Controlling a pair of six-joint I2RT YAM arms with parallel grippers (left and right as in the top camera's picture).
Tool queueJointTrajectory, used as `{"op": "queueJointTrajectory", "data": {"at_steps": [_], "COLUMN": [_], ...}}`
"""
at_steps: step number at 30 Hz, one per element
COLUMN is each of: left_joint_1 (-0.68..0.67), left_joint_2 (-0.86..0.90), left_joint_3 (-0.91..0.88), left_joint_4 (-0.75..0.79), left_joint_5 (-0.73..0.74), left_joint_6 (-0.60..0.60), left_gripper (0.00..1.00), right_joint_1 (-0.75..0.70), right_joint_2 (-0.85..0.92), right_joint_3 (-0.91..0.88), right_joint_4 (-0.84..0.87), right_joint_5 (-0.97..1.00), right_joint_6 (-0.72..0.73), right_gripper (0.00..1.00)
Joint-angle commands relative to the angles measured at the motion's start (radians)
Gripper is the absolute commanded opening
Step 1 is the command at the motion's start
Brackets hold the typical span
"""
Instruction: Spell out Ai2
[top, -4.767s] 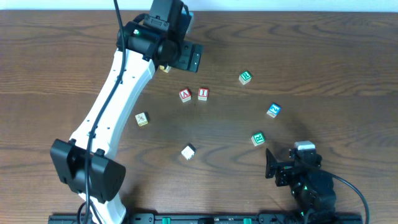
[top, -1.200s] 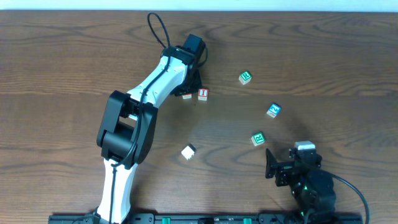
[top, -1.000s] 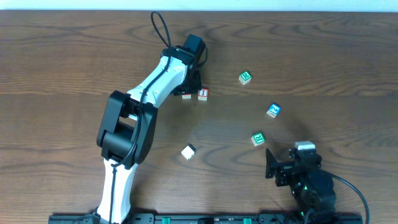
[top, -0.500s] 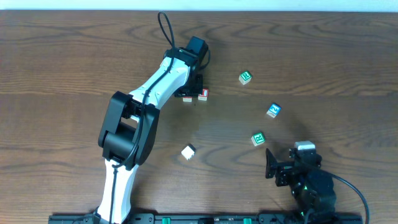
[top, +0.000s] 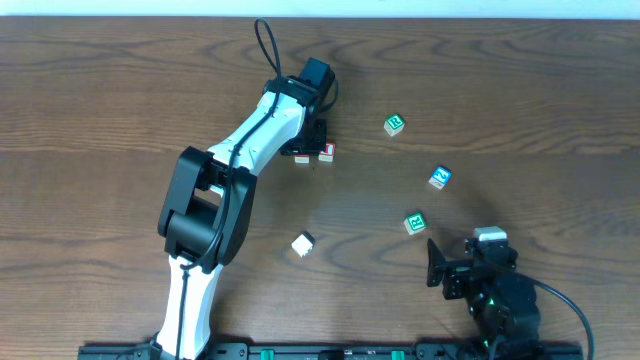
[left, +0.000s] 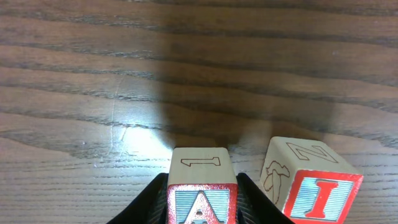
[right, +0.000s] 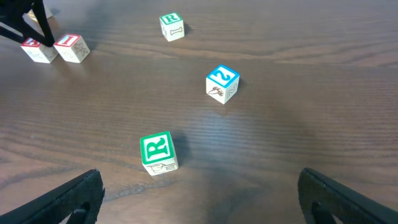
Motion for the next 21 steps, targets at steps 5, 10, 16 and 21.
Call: {"op": "queueJointTrajectory", "data": {"at_steps": [5, 10, 16, 21], "left_joint_1": [-0.004, -0.004, -0.004, -0.004], "left_joint_2": [0.021, 0.021, 0.021, 0.021], "left_joint_3": [0.002, 0.002, 0.002, 0.002], "left_joint_4": [0.016, 0.020, 0.021, 0.021], "left_joint_5": [0.008, 0.008, 0.008, 0.008], "left_joint_6": [0.006, 0.006, 0.006, 0.006], "left_gripper": [0.32, 0.32, 0.37, 0.47], "right_joint_1": [-0.015, -0.015, -0.015, -0.015], "right_joint_2": [-0.005, -0.005, -0.005, -0.005], "right_joint_3": [-0.011, -0.011, -0.011, -0.011], "right_joint_4": [-0.001, -0.001, -0.001, -0.001], "right_joint_5": [-0.008, -0.008, -0.008, -0.008], "right_joint_6": [-0.013, -0.013, -0.013, -0.013], "right_gripper": [0.99, 0.99, 0.99, 0.99]}}
